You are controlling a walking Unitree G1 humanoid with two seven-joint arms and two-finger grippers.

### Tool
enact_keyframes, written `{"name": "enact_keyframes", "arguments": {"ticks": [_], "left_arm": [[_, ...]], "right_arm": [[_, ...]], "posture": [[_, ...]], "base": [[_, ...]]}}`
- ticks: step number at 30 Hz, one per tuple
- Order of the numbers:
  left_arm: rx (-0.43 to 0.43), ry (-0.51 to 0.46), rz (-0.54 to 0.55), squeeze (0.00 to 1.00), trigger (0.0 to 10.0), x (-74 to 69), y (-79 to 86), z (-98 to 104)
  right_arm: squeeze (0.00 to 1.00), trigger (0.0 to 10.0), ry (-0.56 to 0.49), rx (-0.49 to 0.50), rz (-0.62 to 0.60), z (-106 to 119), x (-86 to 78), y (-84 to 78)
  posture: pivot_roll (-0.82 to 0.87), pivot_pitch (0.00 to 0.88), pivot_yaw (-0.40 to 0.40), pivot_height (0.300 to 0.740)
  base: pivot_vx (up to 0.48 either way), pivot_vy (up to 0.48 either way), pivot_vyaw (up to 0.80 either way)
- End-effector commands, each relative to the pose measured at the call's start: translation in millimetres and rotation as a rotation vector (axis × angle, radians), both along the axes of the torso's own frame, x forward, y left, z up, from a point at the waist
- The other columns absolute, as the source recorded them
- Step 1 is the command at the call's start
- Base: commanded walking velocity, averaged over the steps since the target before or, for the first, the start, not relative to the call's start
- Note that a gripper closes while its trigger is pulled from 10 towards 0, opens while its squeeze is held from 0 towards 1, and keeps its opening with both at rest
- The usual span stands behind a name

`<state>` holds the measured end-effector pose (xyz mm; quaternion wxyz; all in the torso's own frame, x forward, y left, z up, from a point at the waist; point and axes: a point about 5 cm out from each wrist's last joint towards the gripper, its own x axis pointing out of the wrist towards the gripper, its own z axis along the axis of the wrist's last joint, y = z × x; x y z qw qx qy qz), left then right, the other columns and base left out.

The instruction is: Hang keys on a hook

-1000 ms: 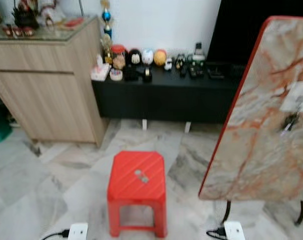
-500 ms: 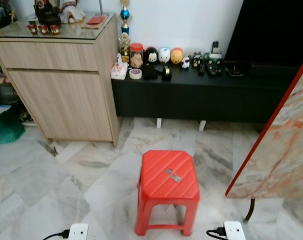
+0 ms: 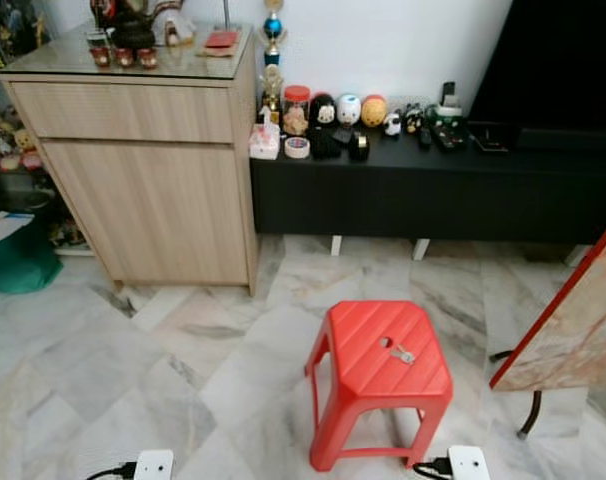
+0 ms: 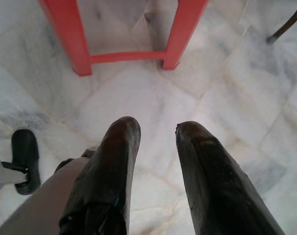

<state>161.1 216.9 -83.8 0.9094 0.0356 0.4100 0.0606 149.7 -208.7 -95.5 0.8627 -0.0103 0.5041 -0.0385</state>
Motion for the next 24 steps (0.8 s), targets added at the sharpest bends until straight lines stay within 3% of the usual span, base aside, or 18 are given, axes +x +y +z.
{"name": "enact_keyframes", "arguments": {"ticks": [1,15,24], "left_arm": [[-0.013,-0.005,-0.004,0.00,10.0,-0.4,-3.7,-0.6],[-0.018,-0.014,-0.019,0.00,10.0,2.4,-6.9,0.2],[-0.023,-0.025,-0.028,0.00,10.0,4.8,-7.9,1.3]], "right_arm": [[0.00,10.0,0.001,-0.010,-0.016,0.3,-1.7,-4.9],[0.00,10.0,-0.001,-0.021,-0.022,0.3,-2.0,-5.6],[0.00,10.0,-0.001,-0.024,-0.028,-0.1,-3.0,-5.2]], "posture": [[0.04,0.000,-0.040,0.725],[0.05,0.000,-0.042,0.725],[0.05,0.000,-0.037,0.725]], "base": [[0.000,0.000,0.00],[0.000,0.000,0.00],[0.288,0.000,0.00]]}}
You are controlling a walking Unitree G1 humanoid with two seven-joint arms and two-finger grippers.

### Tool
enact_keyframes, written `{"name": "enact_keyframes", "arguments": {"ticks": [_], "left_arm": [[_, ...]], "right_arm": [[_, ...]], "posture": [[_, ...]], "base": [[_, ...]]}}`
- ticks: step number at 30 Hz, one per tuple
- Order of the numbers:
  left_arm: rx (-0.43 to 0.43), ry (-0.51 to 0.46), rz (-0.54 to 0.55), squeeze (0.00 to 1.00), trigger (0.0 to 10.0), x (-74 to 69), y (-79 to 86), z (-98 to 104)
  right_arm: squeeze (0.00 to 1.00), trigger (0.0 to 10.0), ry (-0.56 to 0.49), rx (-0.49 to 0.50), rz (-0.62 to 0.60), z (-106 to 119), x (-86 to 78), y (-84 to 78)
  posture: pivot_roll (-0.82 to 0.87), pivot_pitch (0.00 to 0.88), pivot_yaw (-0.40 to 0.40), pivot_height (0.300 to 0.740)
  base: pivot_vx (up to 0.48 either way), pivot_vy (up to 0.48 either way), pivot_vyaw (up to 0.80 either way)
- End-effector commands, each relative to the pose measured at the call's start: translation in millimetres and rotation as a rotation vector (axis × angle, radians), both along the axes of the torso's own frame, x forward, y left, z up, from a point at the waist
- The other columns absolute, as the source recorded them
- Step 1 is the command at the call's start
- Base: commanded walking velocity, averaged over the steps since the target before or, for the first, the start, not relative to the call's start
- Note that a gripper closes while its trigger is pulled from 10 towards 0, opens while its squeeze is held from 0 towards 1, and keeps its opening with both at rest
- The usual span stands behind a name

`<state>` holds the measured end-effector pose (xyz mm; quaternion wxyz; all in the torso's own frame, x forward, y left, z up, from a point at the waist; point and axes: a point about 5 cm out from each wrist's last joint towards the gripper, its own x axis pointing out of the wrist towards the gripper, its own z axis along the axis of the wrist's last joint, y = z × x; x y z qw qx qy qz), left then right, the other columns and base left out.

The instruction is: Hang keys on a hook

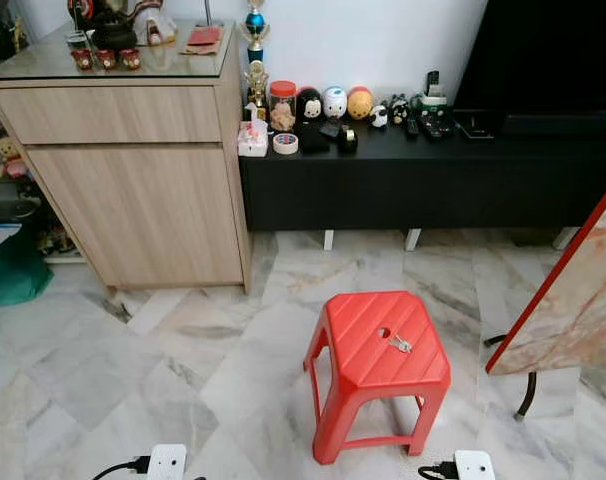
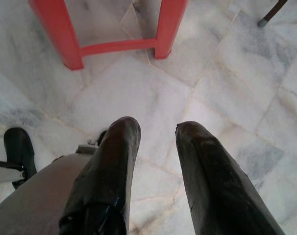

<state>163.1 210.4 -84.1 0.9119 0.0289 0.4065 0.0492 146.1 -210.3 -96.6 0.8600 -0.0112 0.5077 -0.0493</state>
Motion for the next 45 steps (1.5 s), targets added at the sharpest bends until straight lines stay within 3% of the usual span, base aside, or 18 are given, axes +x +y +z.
{"name": "enact_keyframes", "arguments": {"ticks": [1,17,45], "left_arm": [[-0.001,-0.017,-0.013,0.00,10.0,3.0,-1.3,1.6],[-0.006,-0.036,-0.009,0.00,10.0,5.2,-3.3,2.8],[-0.004,-0.045,-0.021,0.00,10.0,5.7,-5.0,3.3]], "right_arm": [[0.00,10.0,-0.009,-0.012,-0.009,1.0,0.5,-3.5],[0.00,10.0,-0.008,-0.014,-0.009,1.1,0.8,-3.8],[0.00,10.0,-0.018,-0.011,-0.013,1.9,2.3,-4.5]], "posture": [[0.05,0.000,-0.037,0.725],[0.05,0.000,-0.043,0.725],[0.05,0.000,-0.047,0.725]], "base": [[0.319,0.000,0.00],[0.333,0.000,0.00],[0.000,-0.017,0.00]]}}
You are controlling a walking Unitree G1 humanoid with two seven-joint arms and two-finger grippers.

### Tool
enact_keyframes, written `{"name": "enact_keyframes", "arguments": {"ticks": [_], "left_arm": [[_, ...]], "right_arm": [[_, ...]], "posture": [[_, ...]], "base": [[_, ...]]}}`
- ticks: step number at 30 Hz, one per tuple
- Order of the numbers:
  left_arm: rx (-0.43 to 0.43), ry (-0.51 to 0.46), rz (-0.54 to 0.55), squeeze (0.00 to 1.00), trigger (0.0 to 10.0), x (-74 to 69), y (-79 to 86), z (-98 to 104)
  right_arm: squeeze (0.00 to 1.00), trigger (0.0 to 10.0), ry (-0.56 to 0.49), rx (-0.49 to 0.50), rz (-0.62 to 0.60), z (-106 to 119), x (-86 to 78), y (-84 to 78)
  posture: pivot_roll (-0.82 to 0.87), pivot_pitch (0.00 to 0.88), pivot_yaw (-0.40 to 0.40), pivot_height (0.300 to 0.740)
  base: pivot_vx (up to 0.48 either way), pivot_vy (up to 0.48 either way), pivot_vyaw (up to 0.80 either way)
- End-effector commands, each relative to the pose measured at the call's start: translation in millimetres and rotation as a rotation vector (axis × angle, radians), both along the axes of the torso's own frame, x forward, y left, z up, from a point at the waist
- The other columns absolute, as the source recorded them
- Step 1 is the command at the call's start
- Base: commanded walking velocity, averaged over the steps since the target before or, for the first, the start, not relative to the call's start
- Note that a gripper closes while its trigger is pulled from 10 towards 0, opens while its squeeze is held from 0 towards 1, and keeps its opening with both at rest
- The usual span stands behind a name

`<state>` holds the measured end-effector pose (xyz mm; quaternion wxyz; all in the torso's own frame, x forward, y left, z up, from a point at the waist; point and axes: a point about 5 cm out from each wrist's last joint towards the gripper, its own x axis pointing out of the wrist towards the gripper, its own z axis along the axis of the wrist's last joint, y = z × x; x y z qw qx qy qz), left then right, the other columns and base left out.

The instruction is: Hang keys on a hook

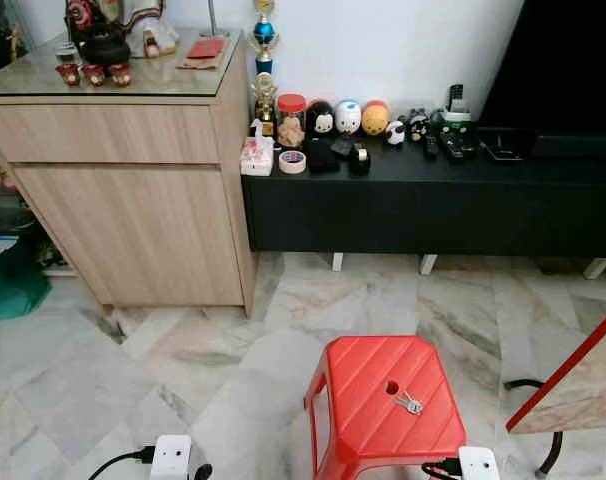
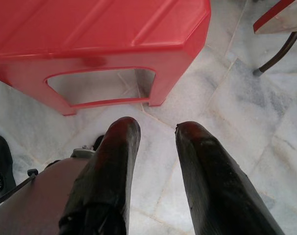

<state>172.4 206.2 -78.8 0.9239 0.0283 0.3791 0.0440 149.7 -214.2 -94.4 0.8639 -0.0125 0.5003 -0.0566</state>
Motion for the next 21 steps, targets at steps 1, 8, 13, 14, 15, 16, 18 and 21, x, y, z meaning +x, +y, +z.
{"name": "enact_keyframes", "arguments": {"ticks": [1,8,13,14,15,16,18,21], "left_arm": [[-0.001,0.016,-0.010,0.00,10.0,-4.0,-0.7,-2.1],[0.000,0.019,-0.011,0.00,10.0,-4.4,-0.4,-2.4],[-0.001,0.018,-0.007,0.00,10.0,-4.6,-0.2,-2.4],[-0.002,0.017,-0.006,0.00,10.0,-4.6,-0.3,-2.4],[-0.002,0.017,-0.005,0.00,10.0,-4.6,-0.2,-2.4],[-0.003,0.018,-0.004,0.00,10.0,-4.7,-0.1,-2.5],[-0.001,0.019,0.000,0.00,10.0,-5.2,0.4,-2.6],[0.002,0.017,0.011,0.00,10.0,-5.6,1.6,-2.5]], "right_arm": [[0.00,10.0,-0.004,0.004,-0.006,-0.3,-1.2,-0.2],[0.00,10.0,-0.005,0.005,-0.009,-0.3,-1.3,0.0],[0.00,10.0,-0.005,0.004,-0.007,-0.3,-1.2,-0.2],[0.00,10.0,-0.005,0.003,-0.007,-0.2,-1.1,-0.3],[0.00,10.0,-0.006,0.004,-0.009,-0.2,-1.1,-0.3],[0.00,10.0,-0.007,0.004,-0.010,-0.2,-1.1,-0.3],[0.00,10.0,-0.007,0.004,-0.011,-0.2,-1.2,-0.3],[0.00,10.0,-0.008,0.004,-0.010,-0.2,-1.2,-0.4]], "posture": [[0.05,0.000,-0.046,0.725],[0.05,0.000,-0.046,0.725],[0.05,0.000,-0.047,0.725],[0.05,0.000,-0.047,0.725],[0.05,0.000,-0.047,0.725],[0.05,0.000,-0.047,0.725],[0.05,0.000,-0.048,0.725],[0.05,0.000,-0.048,0.725]], "base": [[0.000,-0.330,0.00],[0.000,-0.335,0.00],[0.000,-0.404,0.00],[0.000,-0.330,0.00],[0.000,-0.330,0.00],[0.000,-0.304,0.00],[0.000,-0.131,0.00],[0.000,0.000,0.00]]}}
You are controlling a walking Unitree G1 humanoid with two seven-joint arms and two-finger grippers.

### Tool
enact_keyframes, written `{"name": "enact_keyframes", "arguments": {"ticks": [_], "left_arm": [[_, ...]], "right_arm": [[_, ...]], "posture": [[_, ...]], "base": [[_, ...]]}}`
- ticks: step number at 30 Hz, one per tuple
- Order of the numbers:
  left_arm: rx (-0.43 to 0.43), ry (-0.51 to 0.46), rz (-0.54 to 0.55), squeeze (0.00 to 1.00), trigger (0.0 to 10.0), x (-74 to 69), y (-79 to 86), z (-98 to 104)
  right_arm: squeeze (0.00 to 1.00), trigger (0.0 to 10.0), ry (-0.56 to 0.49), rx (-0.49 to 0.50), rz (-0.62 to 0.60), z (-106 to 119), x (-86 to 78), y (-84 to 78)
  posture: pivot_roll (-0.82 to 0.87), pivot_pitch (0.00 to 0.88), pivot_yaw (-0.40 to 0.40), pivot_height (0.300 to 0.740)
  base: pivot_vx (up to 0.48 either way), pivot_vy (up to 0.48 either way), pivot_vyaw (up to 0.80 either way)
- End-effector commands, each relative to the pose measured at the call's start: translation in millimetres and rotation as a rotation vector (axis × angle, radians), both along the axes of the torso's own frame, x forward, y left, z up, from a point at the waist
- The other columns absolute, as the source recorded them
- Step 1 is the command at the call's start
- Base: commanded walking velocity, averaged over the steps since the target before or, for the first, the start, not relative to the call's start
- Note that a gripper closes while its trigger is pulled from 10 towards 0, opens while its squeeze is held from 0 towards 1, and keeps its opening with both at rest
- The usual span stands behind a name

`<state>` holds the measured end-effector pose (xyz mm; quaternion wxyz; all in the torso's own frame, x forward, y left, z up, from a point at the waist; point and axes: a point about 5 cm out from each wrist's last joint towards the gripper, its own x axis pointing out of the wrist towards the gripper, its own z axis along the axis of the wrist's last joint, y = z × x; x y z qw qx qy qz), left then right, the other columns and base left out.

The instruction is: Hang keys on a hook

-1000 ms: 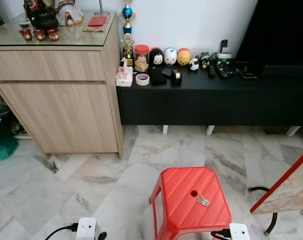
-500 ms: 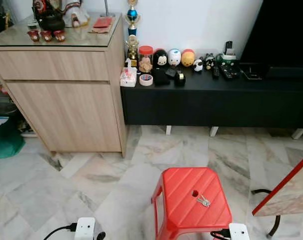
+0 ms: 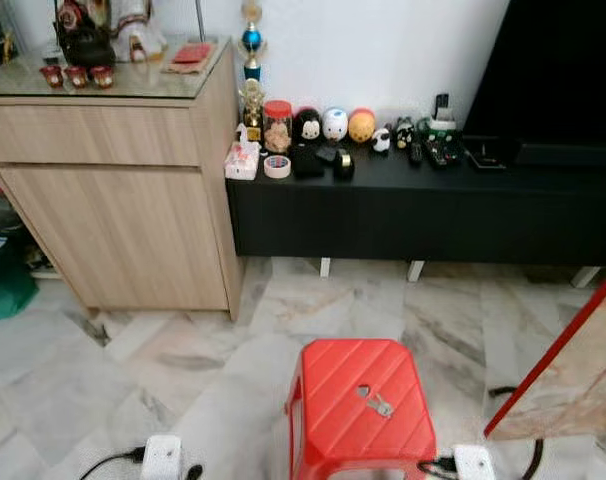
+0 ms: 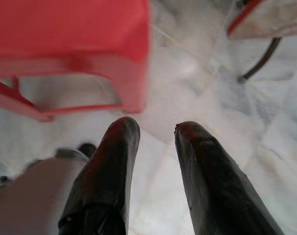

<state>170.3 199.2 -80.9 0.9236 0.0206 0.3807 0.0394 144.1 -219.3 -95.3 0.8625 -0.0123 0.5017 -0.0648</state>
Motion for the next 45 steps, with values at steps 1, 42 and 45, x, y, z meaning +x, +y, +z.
{"name": "enact_keyframes", "arguments": {"ticks": [1,42,45], "left_arm": [[0.019,0.013,0.017,0.00,10.0,-3.4,8.8,-0.4],[0.052,-0.737,-0.220,0.00,10.0,77.8,-4.9,102.5],[0.028,-0.765,-0.175,0.00,10.0,85.2,-4.7,111.1]], "right_arm": [[0.00,10.0,-0.014,0.012,0.006,0.8,4.6,4.8],[0.00,10.0,-1.037,0.009,0.083,135.6,146.4,35.0],[0.07,10.0,-1.025,0.012,0.073,135.8,145.9,37.0]], "posture": [[0.05,0.000,-0.048,0.725],[0.02,0.000,-0.046,0.725],[0.02,0.000,-0.048,0.725]], "base": [[0.000,0.000,0.00],[0.000,0.000,0.00],[0.000,0.000,0.00]]}}
